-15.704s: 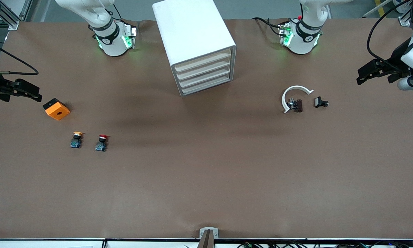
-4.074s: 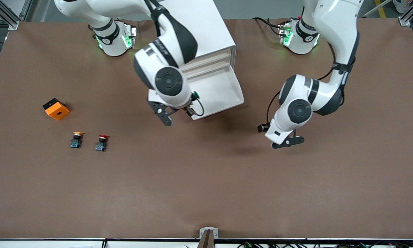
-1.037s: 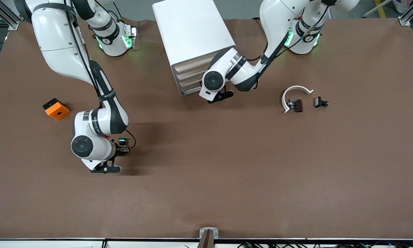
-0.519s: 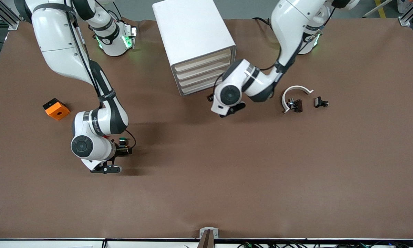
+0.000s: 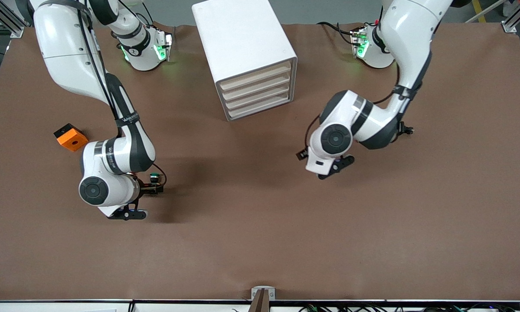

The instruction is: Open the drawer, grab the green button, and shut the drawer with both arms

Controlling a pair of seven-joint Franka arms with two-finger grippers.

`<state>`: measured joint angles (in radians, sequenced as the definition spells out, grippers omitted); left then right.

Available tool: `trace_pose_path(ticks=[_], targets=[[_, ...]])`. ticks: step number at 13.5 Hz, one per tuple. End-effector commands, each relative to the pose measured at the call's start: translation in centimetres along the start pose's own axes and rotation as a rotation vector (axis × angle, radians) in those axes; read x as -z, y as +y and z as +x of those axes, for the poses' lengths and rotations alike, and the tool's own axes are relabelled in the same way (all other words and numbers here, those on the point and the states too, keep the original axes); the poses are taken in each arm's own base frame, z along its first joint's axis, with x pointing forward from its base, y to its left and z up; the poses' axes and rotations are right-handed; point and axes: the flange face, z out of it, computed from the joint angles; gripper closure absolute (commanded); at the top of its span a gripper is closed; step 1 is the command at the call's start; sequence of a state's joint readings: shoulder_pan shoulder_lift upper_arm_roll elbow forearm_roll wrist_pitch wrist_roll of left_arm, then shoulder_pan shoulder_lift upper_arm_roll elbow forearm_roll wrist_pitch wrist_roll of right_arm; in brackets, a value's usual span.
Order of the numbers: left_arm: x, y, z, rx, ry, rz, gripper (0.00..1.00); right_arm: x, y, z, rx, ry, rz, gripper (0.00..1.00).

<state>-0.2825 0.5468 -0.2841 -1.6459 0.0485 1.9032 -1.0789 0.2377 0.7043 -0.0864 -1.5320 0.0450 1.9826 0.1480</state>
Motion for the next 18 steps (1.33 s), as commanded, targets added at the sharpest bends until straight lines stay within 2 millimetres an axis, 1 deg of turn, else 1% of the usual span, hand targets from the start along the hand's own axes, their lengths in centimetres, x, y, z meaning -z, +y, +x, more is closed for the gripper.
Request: trace_pose_path(ticks=[1,2,4,5,6,7,8,9,10,11,12,14,16,17,18], targets=[[3.0,-2.2,3.4,0.018,0.090,0.018,0.00,1.8,1.0,-0.1,-0.009,-0.015,0.021,0.00],[4.0,-3.5,4.6,0.016,0.134,0.030,0.00,2.6,1.3,0.0,-0.016,-0.024,0.032,0.00],[6.6,-5.7,6.5,-0.014,0.198,0.036,0.00,4.0,1.8,0.0,-0.035,-0.054,0.068,0.00],[8.0,-7.6,8.1,-0.012,0.209,0.024,0.00,4.6,2.6,0.1,-0.046,-0.069,0.077,0.00],[9.3,-9.3,9.3,-0.033,0.217,0.017,0.00,5.5,3.0,0.2,-0.050,-0.073,0.083,0.00],[10.7,-11.4,10.8,-0.060,0.223,0.011,0.00,6.7,3.5,0.3,-0.054,-0.066,0.087,0.00],[12.0,-13.6,12.0,-0.074,0.213,0.011,0.00,7.7,4.4,0.4,-0.062,-0.067,0.089,0.00],[12.8,-16.0,13.0,-0.106,0.183,0.042,0.00,9.2,5.2,0.5,-0.067,-0.066,0.094,0.00],[13.7,-17.4,13.7,-0.138,0.166,0.053,0.00,10.7,5.8,0.4,-0.055,-0.058,0.099,0.00],[14.7,-18.7,14.4,-0.165,0.158,0.059,0.00,13.6,6.7,-0.2,-0.038,-0.013,0.107,0.00],[16.6,-19.9,14.8,-0.174,0.168,0.051,0.00,15.3,7.2,-0.7,-0.031,0.012,0.109,0.00],[19.4,-21.3,14.8,-0.161,0.190,0.037,0.00,17.2,7.4,-1.4,-0.031,0.039,0.109,0.00],[21.5,-22.3,14.2,-0.149,0.223,0.026,0.00,19.1,7.6,-2.4,-0.027,0.056,0.110,0.00],[21.9,-22.7,14.2,-0.145,0.228,0.021,0.00,20.3,7.8,-3.3,-0.025,0.053,0.109,0.00],[22.8,-23.3,14.0,-0.145,0.243,0.017,0.00,21.6,7.9,-4.1,-0.023,0.054,0.109,0.00]])
